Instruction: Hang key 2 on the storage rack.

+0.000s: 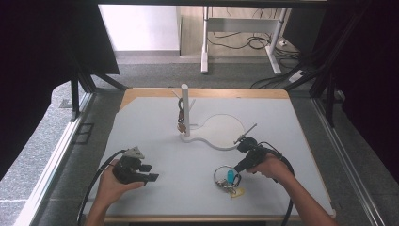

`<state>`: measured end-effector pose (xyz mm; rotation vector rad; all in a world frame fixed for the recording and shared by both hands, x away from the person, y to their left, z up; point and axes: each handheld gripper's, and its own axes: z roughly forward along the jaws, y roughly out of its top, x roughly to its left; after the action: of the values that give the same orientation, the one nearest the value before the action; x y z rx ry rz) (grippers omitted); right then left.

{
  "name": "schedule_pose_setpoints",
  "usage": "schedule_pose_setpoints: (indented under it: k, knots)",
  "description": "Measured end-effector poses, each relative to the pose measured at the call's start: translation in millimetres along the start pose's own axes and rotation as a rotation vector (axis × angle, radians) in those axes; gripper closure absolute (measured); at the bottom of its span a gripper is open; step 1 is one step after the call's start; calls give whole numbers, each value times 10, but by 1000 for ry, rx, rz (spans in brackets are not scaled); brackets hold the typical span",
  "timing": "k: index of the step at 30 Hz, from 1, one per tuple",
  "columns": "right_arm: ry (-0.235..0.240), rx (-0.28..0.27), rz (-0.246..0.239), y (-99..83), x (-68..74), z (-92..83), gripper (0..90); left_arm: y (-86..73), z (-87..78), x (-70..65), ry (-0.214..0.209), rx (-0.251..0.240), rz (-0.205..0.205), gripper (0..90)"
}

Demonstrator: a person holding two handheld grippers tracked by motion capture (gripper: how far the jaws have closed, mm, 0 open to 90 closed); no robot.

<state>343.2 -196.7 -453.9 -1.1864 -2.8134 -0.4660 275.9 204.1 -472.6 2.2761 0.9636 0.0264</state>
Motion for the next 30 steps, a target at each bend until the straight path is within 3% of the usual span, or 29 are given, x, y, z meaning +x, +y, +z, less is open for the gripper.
schedule_pose_setpoints:
  k: [8,30]
  knots:
    - [-5,75,15,56,59,110,681,-3,-3,-10,2,0,0,508]
    - [49,144,104,50,-5,255,760,-7,-6,-12,-6,2,11,505]
